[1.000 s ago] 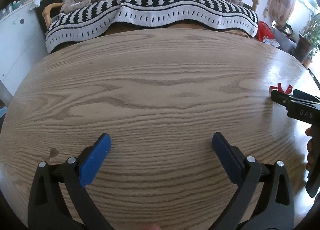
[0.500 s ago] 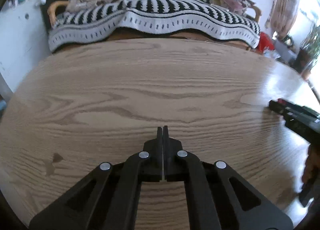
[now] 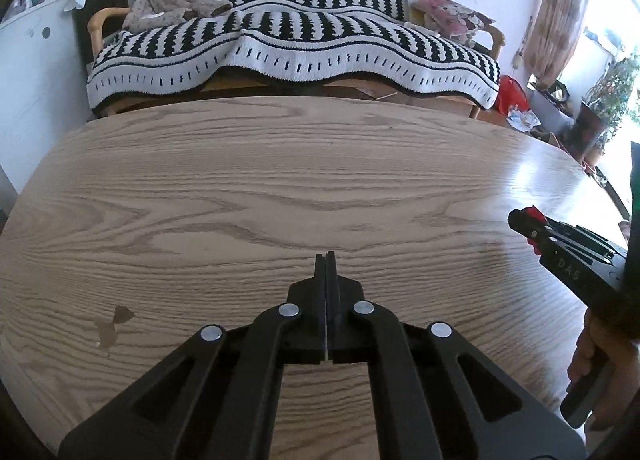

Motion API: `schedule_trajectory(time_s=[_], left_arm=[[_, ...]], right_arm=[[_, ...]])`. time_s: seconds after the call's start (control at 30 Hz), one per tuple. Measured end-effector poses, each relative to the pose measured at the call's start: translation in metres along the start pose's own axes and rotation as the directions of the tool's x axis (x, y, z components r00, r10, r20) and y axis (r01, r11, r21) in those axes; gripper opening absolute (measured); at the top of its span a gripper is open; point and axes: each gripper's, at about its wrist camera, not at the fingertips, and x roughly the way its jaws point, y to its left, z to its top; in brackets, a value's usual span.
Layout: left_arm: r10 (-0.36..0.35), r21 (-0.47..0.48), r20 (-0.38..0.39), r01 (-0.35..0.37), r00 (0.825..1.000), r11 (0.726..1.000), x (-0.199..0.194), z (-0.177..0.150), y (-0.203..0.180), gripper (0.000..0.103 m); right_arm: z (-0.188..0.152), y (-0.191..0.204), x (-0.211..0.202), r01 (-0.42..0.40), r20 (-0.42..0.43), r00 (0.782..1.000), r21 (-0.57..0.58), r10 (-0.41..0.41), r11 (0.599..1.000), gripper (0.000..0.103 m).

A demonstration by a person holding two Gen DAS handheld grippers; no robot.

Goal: Collect trash
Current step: 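Grasp the red scrap with the right tool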

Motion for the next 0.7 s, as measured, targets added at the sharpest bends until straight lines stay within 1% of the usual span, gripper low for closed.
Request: schedule_trajectory(time_s=[0.27,0.4,0.63,0.7], left_arm=[[-0.020,-0.008,0.021,0.020,1.000,1.000,-0.010,0.003,-0.006,0.000],[-0.033,0.004,0.033,0.033,0.999,0.999,-0.019,0.004,-0.014,0.000],[-0.040,0.011,0.058,0.040,0.997,0.999,-0.036,0.003,-0.019,0.000],[-0.058,0.002,0.062,0.058,0.996,0.998,-0.044,0.000,-0.020,0.000]], right_arm=[[0.001,0.009,-0.016,-0.002,0.023,1.000,-0.027,0.003,1.000,0.017],[0.002,0.009,-0.029,0.001,0.037,0.999,-0.031,0.000,1.000,0.017],[-0.001,0.009,-0.049,-0.018,0.047,0.999,-0.011,0.018,1.000,0.017],[0.000,0.008,-0.061,-0.040,0.059,0.997,0.017,0.039,0.999,0.017]])
